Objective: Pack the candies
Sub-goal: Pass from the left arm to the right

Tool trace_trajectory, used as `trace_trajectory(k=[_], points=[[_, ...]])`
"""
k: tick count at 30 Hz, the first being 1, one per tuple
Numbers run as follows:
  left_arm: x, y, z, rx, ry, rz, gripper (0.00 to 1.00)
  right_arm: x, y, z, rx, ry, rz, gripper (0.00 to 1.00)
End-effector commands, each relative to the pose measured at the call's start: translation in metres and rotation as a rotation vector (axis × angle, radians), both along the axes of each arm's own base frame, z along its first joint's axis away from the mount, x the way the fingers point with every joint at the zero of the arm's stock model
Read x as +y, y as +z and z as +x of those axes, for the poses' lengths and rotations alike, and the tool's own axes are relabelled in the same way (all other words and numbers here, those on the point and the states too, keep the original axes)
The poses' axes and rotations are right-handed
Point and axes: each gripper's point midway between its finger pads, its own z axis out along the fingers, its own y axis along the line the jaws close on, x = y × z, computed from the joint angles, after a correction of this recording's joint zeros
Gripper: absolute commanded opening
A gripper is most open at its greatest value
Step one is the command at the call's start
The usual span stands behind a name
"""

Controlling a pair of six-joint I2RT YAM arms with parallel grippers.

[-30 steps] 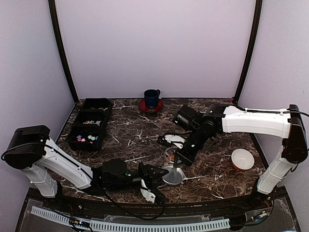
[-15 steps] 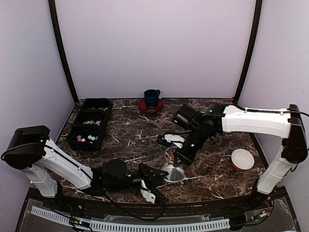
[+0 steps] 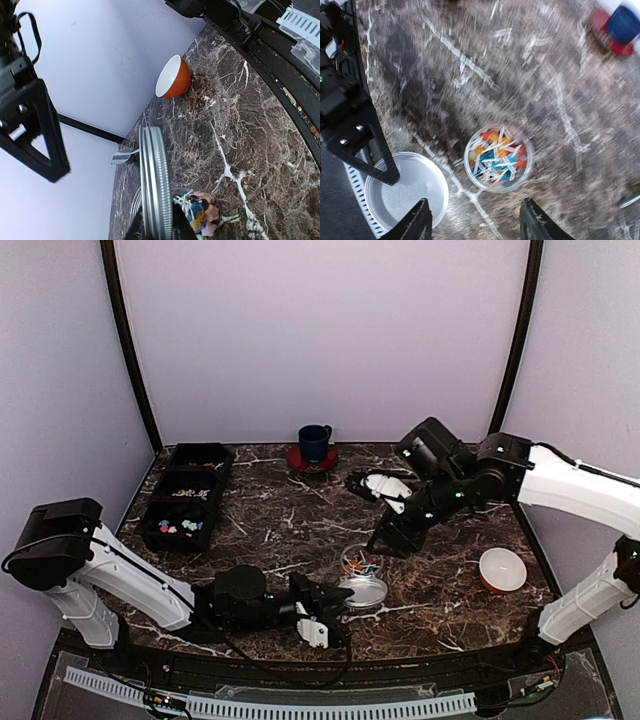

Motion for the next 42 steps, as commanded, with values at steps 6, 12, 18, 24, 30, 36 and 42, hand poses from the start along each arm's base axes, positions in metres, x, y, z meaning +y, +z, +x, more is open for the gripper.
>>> trace_trajectory(k=[6, 12, 18, 24, 30, 36, 42], points=[[-0.013, 0.047, 0.016, 0.352, 0.088, -0.207, 0.03, -0.031, 0.08, 0.02, -0.357, -0.105, 0.238, 0.71], [-0.019, 0.07, 0.031, 0.567, 0.133, -0.303, 0.03, -0.047, 0.098, 0.016, -0.478, -0.126, 0.349, 0.78], [-0.016, 0.091, 0.055, 0.776, 0.225, -0.396, 0.03, -0.062, 0.098, 0.021, -0.604, -0.152, 0.336, 0.96], [-0.011, 0.103, 0.078, 0.928, 0.319, -0.468, 0.04, -0.068, 0.102, 0.02, -0.737, -0.137, 0.388, 0.98], [-0.005, 0.114, 0.096, 1.064, 0.364, -0.553, 0.04, -0.06, 0.09, 0.009, -0.878, -0.019, 0.359, 0.98], [-0.006, 0.118, 0.105, 1.179, 0.367, -0.599, 0.04, -0.047, 0.081, 0.014, -0.965, -0.03, 0.311, 0.98], [-0.006, 0.122, 0.107, 1.247, 0.346, -0.626, 0.04, -0.026, 0.077, 0.016, -0.976, -0.004, 0.309, 0.98]])
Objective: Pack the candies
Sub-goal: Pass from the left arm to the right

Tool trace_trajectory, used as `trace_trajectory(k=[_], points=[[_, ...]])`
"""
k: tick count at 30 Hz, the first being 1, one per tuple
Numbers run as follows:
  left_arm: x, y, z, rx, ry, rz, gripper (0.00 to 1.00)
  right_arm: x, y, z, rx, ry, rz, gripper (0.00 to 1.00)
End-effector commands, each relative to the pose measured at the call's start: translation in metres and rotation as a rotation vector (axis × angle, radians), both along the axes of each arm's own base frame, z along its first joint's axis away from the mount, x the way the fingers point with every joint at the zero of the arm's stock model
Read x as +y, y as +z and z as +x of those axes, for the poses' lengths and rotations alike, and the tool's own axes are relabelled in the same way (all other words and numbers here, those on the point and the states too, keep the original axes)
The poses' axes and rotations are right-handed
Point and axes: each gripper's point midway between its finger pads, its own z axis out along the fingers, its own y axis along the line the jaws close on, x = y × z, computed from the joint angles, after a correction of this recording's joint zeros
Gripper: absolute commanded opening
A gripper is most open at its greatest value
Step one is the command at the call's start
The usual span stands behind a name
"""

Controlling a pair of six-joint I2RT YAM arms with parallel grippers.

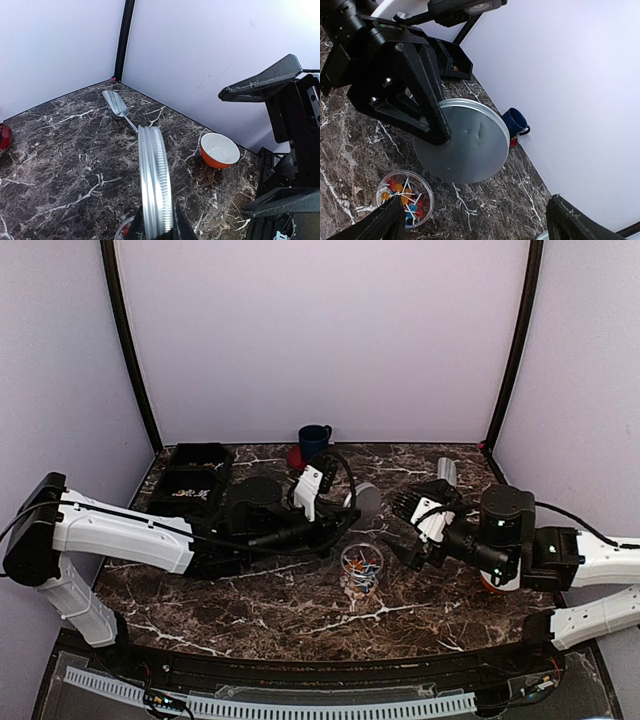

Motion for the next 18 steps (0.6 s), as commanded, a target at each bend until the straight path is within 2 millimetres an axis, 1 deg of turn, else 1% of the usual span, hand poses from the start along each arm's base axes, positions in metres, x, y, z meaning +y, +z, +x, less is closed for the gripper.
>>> trace_trajectory(k=[1, 9, 16, 18], points=[[0.0, 0.03, -0.003, 0.046, -0.021, -0.096, 0.04, 0.013, 0.019, 0.005, -0.065, -0.009, 0.068, 0.98], [-0.002, 0.033, -0.008, 0.075, -0.048, -0.121, 0.04, 0.031, 0.015, 0.006, -0.051, 0.025, 0.083, 0.98], [-0.002, 0.036, -0.009, 0.077, -0.056, -0.129, 0.04, 0.043, 0.001, 0.006, -0.016, 0.051, 0.055, 0.98], [-0.002, 0.035, -0.01, 0.079, -0.06, -0.129, 0.04, 0.044, 0.001, 0.006, -0.01, 0.054, 0.056, 0.98]])
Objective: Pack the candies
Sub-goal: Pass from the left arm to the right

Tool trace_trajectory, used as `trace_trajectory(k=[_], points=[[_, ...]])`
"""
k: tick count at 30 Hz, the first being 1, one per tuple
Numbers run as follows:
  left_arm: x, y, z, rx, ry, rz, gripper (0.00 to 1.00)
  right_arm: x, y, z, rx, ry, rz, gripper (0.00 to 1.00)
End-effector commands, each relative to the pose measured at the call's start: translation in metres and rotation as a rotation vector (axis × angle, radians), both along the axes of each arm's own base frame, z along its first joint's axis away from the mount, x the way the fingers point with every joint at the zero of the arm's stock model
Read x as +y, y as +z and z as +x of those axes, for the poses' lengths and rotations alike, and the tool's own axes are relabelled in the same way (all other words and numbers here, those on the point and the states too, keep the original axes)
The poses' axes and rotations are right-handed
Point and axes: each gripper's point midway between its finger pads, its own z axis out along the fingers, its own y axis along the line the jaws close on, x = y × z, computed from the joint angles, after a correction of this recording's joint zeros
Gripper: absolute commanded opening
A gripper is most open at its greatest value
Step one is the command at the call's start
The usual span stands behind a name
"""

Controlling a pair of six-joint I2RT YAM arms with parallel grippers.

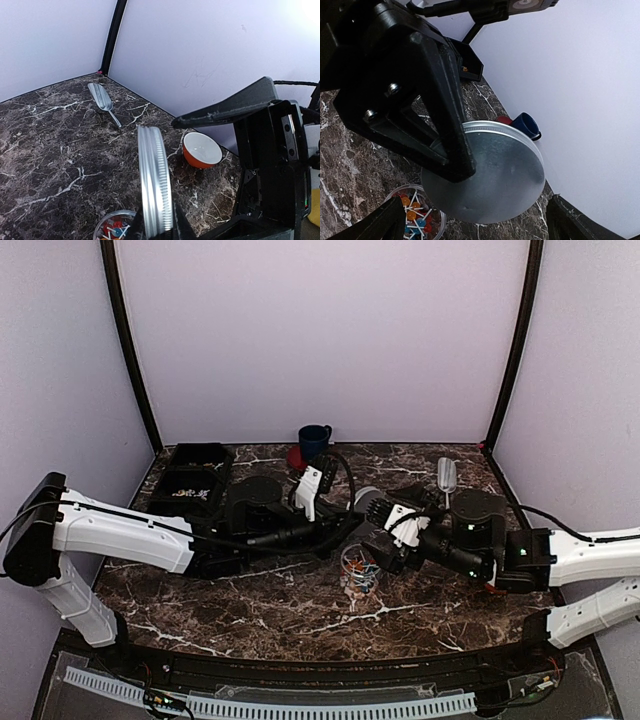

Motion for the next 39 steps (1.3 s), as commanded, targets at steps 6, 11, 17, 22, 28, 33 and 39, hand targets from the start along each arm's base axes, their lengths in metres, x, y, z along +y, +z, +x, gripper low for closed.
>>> trace_trajectory(k=[6, 11, 17, 22, 28, 33, 39], points=[[0.001, 0.036, -0.005, -0.016, -0.036, -0.085, 0.04, 0.013, 0.018, 0.001, -0.001, 0.012, 0.084, 0.98], [0.0, 0.038, -0.007, -0.007, -0.046, -0.095, 0.04, 0.012, 0.02, 0.007, -0.009, -0.021, 0.1, 0.97], [0.002, 0.04, -0.009, -0.007, -0.052, -0.102, 0.04, 0.012, 0.019, 0.011, -0.009, -0.026, 0.099, 0.99], [0.003, 0.041, -0.011, -0.006, -0.059, -0.107, 0.04, 0.009, 0.018, 0.017, -0.013, -0.057, 0.097, 0.99], [0.003, 0.039, -0.012, -0.002, -0.063, -0.103, 0.04, 0.007, 0.02, 0.02, -0.014, -0.072, 0.108, 0.98], [0.003, 0.039, -0.012, -0.002, -0.067, -0.105, 0.04, 0.008, 0.021, 0.02, -0.013, -0.066, 0.111, 0.98], [0.002, 0.037, -0.013, 0.004, -0.074, -0.104, 0.04, 0.011, 0.021, 0.02, -0.009, -0.056, 0.105, 0.99]])
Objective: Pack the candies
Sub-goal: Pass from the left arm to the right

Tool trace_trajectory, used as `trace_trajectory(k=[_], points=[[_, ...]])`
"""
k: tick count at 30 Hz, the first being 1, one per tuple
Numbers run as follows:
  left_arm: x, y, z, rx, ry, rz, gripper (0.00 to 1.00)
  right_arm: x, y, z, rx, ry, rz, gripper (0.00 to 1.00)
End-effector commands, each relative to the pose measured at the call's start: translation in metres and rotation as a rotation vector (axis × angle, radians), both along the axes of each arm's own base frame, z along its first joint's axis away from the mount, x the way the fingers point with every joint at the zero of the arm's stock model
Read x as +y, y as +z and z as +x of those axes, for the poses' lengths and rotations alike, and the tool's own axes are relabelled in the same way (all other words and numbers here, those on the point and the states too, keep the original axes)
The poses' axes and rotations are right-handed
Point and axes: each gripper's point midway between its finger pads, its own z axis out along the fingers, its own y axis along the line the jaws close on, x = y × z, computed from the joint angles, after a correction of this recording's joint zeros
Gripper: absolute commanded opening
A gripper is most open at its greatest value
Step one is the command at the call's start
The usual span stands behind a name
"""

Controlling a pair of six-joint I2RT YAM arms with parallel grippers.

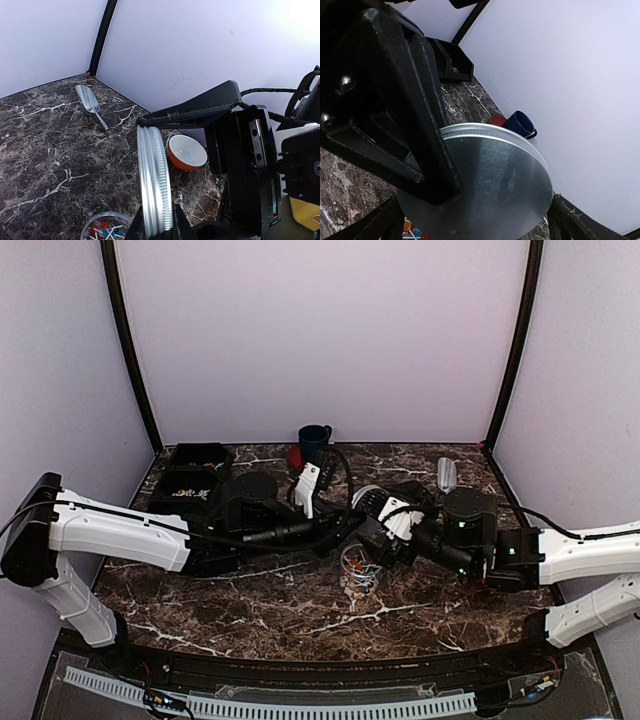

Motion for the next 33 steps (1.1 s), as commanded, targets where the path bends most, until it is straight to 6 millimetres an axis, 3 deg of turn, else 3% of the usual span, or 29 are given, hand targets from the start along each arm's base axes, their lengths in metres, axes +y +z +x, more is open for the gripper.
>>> trace_trajectory(k=[1, 7, 14, 17, 27, 33], points=[[0.004, 0.026, -0.004, -0.017, -0.013, -0.065, 0.04, 0.006, 0.023, 0.004, -0.018, 0.004, 0.065, 0.98], [0.005, 0.028, -0.005, -0.016, -0.014, -0.07, 0.04, 0.009, 0.023, 0.001, -0.011, 0.024, 0.066, 0.87], [0.008, 0.029, -0.005, -0.019, -0.01, -0.073, 0.04, 0.008, 0.025, 0.001, -0.006, 0.03, 0.068, 0.83], [0.009, 0.031, -0.005, -0.02, -0.006, -0.077, 0.09, 0.007, 0.028, 0.001, -0.003, 0.029, 0.08, 0.82], [0.023, 0.042, -0.003, -0.07, 0.034, -0.092, 0.4, -0.001, 0.031, 0.004, 0.035, 0.016, 0.097, 0.77], [0.051, 0.039, 0.005, -0.156, 0.138, -0.037, 0.86, -0.013, 0.032, 0.012, 0.078, -0.029, 0.089, 0.76]])
